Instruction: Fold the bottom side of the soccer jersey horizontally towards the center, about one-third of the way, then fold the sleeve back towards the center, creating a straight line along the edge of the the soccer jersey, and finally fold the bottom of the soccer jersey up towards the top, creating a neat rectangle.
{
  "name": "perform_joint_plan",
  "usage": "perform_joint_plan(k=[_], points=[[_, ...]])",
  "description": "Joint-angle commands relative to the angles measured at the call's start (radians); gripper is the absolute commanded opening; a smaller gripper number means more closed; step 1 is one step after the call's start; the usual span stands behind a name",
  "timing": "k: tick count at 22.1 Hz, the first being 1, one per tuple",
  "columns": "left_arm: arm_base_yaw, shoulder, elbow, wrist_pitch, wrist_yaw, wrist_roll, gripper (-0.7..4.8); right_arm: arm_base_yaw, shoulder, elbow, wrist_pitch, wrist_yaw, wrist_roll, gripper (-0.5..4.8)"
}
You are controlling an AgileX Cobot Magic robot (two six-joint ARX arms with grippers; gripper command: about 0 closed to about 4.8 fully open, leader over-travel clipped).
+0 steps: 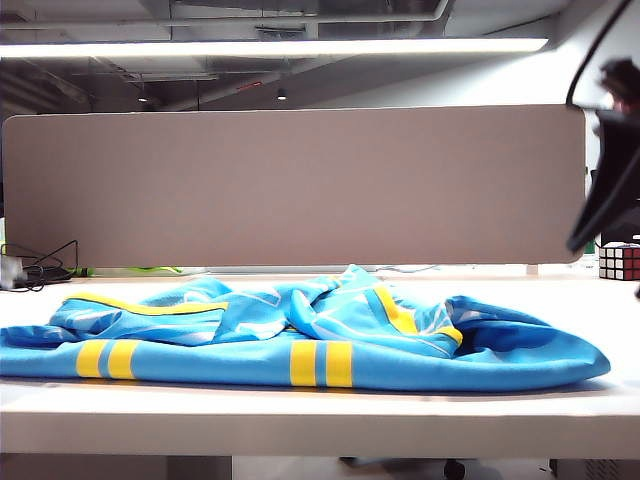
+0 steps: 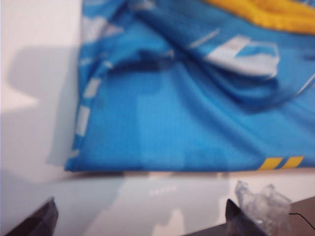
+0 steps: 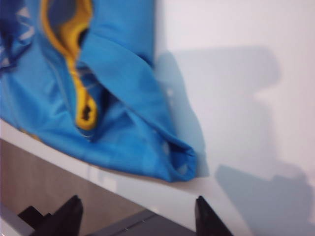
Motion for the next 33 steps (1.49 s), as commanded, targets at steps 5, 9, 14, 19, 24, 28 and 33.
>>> perform_joint_plan(k=[5, 9, 14, 19, 24, 28, 33], points=[[0.003, 0.006, -0.065, 0.137, -0.004, -0.108, 4.35, 0.001, -0.003, -0.143, 0.171, -0.020, 0.101, 3.11], [0.001, 0.051, -0.066, 0.183, 0.006, -0.134, 4.35, 0.001, -0.002, -0.231, 0.320, -0.022, 0.185, 3.11], [0.001, 0.129, -0.066, 0.226, 0.007, -0.134, 4.35, 0.001, 0.018, -0.239, 0.389, -0.028, 0.221, 3.11], [0.001, 0.201, -0.066, 0.249, 0.046, -0.134, 4.35, 0.001, 0.062, -0.239, 0.430, -0.029, 0.245, 3.11], [-0.001, 0.257, -0.066, 0.272, 0.051, -0.140, 4.35, 0.003, 0.125, -0.239, 0.484, -0.049, 0.270, 3.11], [-0.024, 0.290, -0.066, 0.295, 0.051, -0.152, 4.34, 0.022, 0.169, -0.239, 0.547, -0.062, 0.304, 3.11], [-0.097, 0.311, -0.067, 0.340, 0.047, -0.159, 3.60, 0.059, 0.202, -0.238, 0.592, -0.059, 0.321, 2.98]])
